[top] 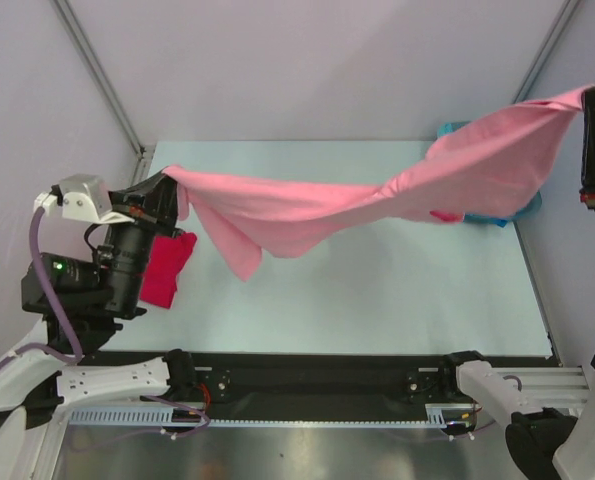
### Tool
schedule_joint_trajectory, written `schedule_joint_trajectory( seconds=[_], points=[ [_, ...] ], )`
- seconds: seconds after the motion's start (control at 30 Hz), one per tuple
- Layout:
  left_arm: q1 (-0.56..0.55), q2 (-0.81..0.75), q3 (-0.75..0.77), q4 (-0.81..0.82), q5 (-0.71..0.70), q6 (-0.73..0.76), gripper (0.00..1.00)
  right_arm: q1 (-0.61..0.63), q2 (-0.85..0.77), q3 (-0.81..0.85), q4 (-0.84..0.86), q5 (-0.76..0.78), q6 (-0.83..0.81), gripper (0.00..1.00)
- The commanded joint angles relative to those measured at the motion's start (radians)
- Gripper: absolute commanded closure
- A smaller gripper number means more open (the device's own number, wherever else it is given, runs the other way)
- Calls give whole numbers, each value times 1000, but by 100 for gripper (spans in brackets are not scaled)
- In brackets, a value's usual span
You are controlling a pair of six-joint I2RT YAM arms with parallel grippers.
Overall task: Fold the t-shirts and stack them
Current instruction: Flatten the tshirt out
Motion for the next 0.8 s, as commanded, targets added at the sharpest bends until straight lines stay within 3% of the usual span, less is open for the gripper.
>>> schedule_joint_trajectory(
  seconds=[0.0,0.43,0.57,0.77],
  points=[
    [5,-20,23,35,59,-10,100,6,-41,-93,84,-18,-9,100],
    [5,-37,-12,35,62,-25,100,73,32,85,-114,104,-88,100],
    [46,26,-124,220,-4,78,100,112,57,-30,-79,175,-121,100],
    [296,139,-127,75,134,-164,100,98,72,-298,6,195,-84,100]
  ],
)
